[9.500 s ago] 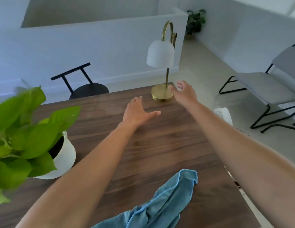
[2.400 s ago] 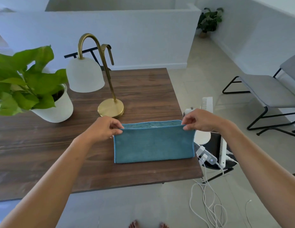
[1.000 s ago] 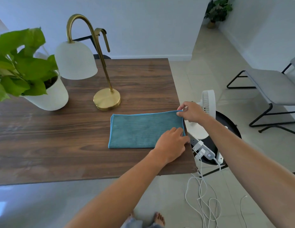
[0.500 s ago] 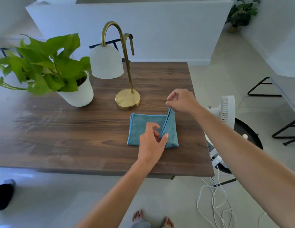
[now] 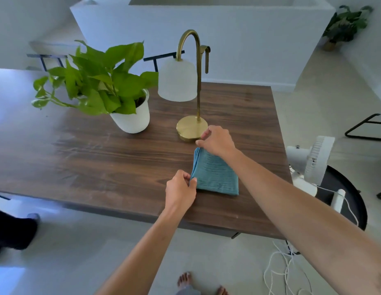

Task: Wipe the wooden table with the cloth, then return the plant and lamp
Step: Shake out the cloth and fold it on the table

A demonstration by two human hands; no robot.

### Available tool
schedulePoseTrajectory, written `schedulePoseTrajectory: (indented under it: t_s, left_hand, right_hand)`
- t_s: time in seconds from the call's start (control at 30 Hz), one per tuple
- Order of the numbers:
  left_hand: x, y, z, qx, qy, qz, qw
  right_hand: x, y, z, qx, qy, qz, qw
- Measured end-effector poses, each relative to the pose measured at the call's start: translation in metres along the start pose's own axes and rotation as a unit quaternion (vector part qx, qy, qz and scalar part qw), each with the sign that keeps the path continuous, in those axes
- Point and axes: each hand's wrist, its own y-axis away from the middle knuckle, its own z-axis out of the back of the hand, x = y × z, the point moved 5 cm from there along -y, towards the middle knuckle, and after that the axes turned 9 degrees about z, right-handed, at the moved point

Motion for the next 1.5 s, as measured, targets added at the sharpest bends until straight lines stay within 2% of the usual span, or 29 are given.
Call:
schedulePoseTrajectory:
  t_s: [0.07,0.17,0.23,0.3,0.37,0.4,0.5,0.57,0.73,1.13,1.5]
  left_hand:
    - [-0.001,-0.003,0.004,-0.031,-0.076,-0.014,0.997]
    - [-0.008,-0.001,0.008,-0.075,-0.128,-0.051,0.988]
    - [-0.019,0.000,0.008,-0.104,-0.134,-0.116,0.979]
    - [-0.034,-0.002,0.001,-0.114,-0.140,-0.222,0.958]
    - [-0.045,-0.010,-0.015,-0.091,-0.193,-0.304,0.929]
    - [-0.046,-0.017,-0.025,-0.069,-0.239,-0.319,0.914]
    - [-0.034,-0.039,-0.048,-0.013,-0.365,-0.303,0.880]
    - [-0.026,-0.047,-0.052,-0.010,-0.385,-0.292,0.875]
    - [-0.026,-0.046,-0.055,-0.010,-0.397,-0.292,0.870]
    - [-0.033,0.010,-0.102,-0.007,-0.382,-0.336,0.861]
    - [-0.040,0.034,-0.121,0.018,-0.396,-0.318,0.861]
  right_hand:
    - [-0.002,0.004,-0.001,0.006,-0.017,-0.005,1.000]
    - [-0.010,0.019,0.012,-0.016,-0.020,0.008,1.000]
    - [-0.021,0.038,0.023,-0.048,0.010,0.031,0.998]
    - [-0.035,0.059,0.026,-0.079,0.053,0.060,0.994]
    - [-0.050,0.077,0.019,-0.085,0.095,0.083,0.988]
    - [-0.059,0.083,0.012,-0.069,0.117,0.086,0.987]
    - [-0.079,0.096,-0.012,0.025,0.206,0.093,0.974]
    - [-0.088,0.099,-0.020,0.052,0.254,0.095,0.961]
    - [-0.089,0.100,-0.018,0.059,0.304,0.096,0.946]
    - [-0.134,0.159,0.016,0.037,0.300,0.057,0.951]
    - [-0.150,0.178,0.033,0.043,0.300,0.038,0.952]
